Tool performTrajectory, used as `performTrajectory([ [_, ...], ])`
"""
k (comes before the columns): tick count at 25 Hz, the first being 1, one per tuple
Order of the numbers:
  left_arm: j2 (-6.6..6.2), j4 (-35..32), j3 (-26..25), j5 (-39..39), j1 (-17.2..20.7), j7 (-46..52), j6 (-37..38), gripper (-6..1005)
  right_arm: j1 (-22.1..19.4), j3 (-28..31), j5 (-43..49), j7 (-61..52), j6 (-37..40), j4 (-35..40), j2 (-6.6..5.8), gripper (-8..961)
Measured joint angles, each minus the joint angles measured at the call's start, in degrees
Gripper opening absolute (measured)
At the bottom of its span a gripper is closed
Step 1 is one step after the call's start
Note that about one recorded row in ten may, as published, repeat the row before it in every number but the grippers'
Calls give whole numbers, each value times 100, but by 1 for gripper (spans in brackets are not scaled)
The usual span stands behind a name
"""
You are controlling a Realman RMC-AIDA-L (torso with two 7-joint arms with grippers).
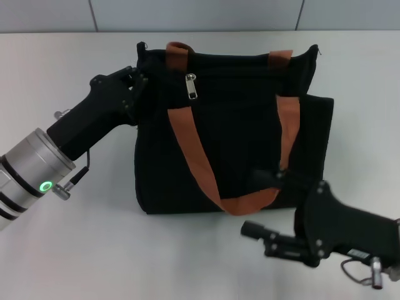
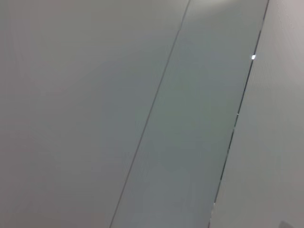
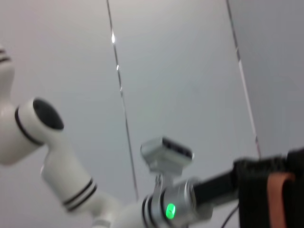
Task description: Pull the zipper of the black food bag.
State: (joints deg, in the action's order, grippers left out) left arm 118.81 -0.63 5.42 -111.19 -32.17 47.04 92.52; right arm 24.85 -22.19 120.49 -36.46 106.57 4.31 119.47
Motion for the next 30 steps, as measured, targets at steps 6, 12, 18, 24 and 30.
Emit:
performTrajectory([
  [6, 16, 22, 7, -42, -143, -14, 131, 31, -71, 916, 0, -450, 641, 15, -14, 784],
  [12, 26, 21, 5, -43, -281, -19, 167, 32, 48, 1115, 0, -760, 793, 65, -21, 743],
  [18, 32, 65, 3, -44, -456, -278, 177, 33, 201, 1516, 0, -1548, 794, -52, -12, 500],
  [24, 37, 149, 4, -52, -596, -464, 185, 34, 273, 1902, 0, -2740, 741, -13, -21, 369],
  [30, 37, 210, 4, -56, -754, -488, 193, 35, 318, 1999, -38, -2892, 729, -19, -21, 352],
])
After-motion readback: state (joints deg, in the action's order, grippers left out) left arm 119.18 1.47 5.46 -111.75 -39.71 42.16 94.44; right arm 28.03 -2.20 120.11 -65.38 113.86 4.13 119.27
